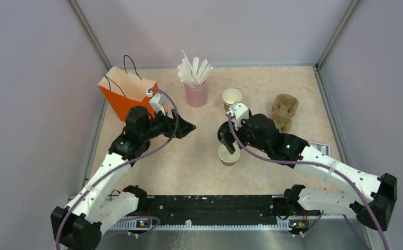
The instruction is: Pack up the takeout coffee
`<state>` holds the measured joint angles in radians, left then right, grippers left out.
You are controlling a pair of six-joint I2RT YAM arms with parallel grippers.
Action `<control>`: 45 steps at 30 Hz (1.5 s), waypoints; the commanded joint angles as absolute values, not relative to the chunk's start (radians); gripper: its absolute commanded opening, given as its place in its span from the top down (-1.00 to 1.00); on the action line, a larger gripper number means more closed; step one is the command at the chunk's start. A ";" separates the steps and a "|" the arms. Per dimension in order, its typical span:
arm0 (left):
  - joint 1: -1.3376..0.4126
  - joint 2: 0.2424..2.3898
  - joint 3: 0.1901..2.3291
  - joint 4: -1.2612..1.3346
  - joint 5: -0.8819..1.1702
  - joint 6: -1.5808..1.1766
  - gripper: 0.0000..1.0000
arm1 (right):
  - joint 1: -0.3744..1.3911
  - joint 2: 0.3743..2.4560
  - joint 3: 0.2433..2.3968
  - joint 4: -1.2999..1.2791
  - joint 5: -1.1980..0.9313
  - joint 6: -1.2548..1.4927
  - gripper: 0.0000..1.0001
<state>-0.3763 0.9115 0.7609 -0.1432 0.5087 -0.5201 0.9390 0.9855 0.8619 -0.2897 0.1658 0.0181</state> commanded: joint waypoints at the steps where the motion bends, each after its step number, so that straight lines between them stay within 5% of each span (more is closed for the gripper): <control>1: -0.382 0.862 0.788 -0.238 0.381 -0.415 -0.82 | 0.891 1.104 1.055 -0.688 0.110 0.072 -0.72; 16: -0.381 0.687 0.707 -0.334 0.344 -0.322 -0.85 | 0.888 1.369 1.254 -0.942 0.048 0.088 -0.66; 45: -0.381 0.577 0.638 -0.328 0.312 -0.290 -0.89 | 0.922 1.589 1.395 -1.005 0.045 0.089 -0.68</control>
<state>-0.3798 0.5907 0.6426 -0.3534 0.3199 -0.3080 0.9092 1.5700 1.3464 -1.0054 0.0502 0.0826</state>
